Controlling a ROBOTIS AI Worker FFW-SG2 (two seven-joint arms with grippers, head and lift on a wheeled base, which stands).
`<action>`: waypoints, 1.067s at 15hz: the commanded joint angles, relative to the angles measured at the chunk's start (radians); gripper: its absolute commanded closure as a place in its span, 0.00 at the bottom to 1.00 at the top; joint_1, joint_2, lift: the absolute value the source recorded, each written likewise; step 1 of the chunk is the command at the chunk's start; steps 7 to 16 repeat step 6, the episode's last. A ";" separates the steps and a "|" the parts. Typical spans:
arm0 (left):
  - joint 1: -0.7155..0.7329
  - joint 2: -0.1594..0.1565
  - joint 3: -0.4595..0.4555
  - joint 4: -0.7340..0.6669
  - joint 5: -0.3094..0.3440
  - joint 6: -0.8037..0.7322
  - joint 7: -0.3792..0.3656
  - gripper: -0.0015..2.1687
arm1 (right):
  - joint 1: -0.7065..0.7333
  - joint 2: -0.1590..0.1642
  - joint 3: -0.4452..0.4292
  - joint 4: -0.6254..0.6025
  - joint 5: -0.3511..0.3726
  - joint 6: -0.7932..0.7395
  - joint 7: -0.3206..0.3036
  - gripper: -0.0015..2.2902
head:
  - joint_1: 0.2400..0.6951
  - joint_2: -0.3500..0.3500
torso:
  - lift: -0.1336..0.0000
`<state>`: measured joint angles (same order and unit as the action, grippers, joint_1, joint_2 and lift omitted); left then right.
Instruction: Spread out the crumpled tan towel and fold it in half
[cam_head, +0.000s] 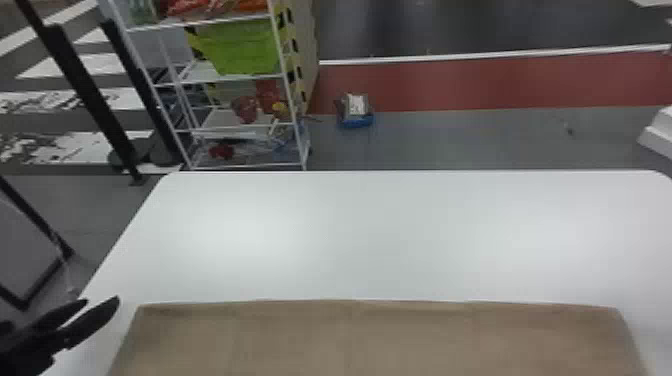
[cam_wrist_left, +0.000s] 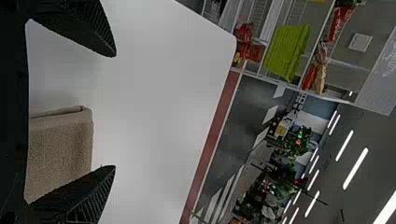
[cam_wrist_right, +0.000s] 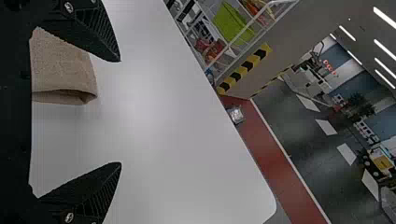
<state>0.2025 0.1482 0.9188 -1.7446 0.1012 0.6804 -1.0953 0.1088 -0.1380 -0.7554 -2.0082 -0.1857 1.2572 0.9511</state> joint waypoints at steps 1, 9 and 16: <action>0.000 -0.001 0.000 -0.001 0.000 0.000 0.000 0.01 | 0.000 0.000 0.004 0.003 0.002 -0.003 0.000 0.04 | 1.00 0.73 | 0.07; 0.000 -0.002 0.000 -0.003 -0.002 0.003 0.000 0.01 | -0.001 0.000 0.021 0.009 0.008 -0.018 -0.002 0.04 | 1.00 0.74 | 0.07; 0.000 -0.002 0.000 -0.003 -0.002 0.003 0.000 0.01 | -0.001 0.000 0.021 0.009 0.008 -0.018 -0.002 0.04 | 1.00 0.74 | 0.07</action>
